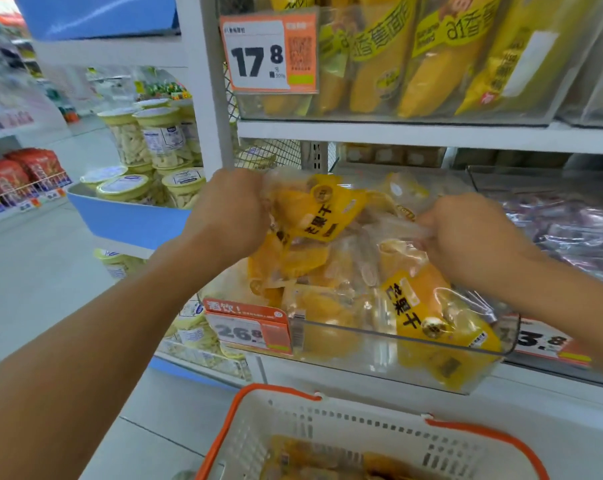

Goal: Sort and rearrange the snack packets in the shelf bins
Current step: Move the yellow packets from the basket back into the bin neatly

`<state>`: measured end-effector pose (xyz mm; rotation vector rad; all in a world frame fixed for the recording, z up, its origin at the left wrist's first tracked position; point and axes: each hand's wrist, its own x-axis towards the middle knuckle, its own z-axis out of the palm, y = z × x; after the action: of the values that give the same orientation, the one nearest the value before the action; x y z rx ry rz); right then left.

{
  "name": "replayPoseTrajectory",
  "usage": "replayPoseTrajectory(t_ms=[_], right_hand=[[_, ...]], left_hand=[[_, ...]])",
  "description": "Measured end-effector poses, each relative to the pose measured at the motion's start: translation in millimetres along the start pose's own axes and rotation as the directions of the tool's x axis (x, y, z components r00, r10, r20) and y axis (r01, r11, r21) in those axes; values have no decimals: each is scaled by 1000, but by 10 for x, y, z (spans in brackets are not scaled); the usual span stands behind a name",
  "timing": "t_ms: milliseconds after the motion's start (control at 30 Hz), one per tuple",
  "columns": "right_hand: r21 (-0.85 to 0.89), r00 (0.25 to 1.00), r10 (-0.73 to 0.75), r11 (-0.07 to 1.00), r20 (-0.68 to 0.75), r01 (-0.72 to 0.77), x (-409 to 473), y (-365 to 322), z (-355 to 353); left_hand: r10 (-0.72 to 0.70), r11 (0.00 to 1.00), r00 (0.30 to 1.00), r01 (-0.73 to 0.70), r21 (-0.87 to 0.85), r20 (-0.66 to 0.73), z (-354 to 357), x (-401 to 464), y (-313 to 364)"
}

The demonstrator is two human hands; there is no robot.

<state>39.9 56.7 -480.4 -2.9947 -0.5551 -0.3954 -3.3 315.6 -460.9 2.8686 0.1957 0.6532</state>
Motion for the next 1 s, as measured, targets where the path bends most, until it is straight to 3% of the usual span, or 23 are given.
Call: replayPoseTrajectory(t_ms=[67, 133, 233, 367, 467, 567, 633, 700, 800, 867, 900, 967, 1000], right_hand=[[-11, 996, -57, 998, -73, 56, -69, 8, -103], [-12, 970, -130, 991, -205, 131, -156, 59, -250], [86, 879, -203, 961, -432, 264, -380, 189, -507], [243, 788, -176, 892, -591, 381, -811, 284, -792], [419, 795, -110, 803, -597, 425, -1077, 260, -994], [558, 841, -168, 679, -514, 477, -1205, 200, -1107], [665, 886, -257, 588, -387, 460, -1257, 161, -1053], [633, 889, -406, 637, -210, 440, -1236, 123, -872], [558, 857, -510, 732, 69, 390, -1196, 44, -368], [483, 821, -509, 805, 260, 345, -1242, -29, -23], [435, 796, -492, 840, 354, 325, -1294, -62, 108], [404, 764, -465, 867, 448, 291, -1350, -101, 145], [429, 791, -447, 864, 418, 263, -1327, -97, 77]], left_hand=[[120, 983, 988, -132, -128, -95, -141, -80, 127], [245, 953, 950, -272, -133, -194, -266, -195, 217], [313, 911, 890, -380, -161, -332, -498, -463, 206], [357, 871, 864, -445, -207, -354, -748, -814, 18], [294, 760, 903, -419, -496, -312, -758, -895, -161], [191, 730, 958, -286, -621, -215, -762, -1032, -228], [277, 710, 958, -258, -655, -77, -703, -1169, -211], [372, 696, 918, -180, -695, 135, -549, -1284, -156], [442, 810, 780, -135, -570, 443, -65, -1515, -122], [408, 897, 680, -175, -407, 609, 333, -1653, -152], [372, 926, 596, -181, -332, 711, 448, -1710, -128], [371, 927, 464, -140, -347, 805, 441, -1713, -6], [403, 909, 482, -116, -400, 778, 342, -1645, 76]])
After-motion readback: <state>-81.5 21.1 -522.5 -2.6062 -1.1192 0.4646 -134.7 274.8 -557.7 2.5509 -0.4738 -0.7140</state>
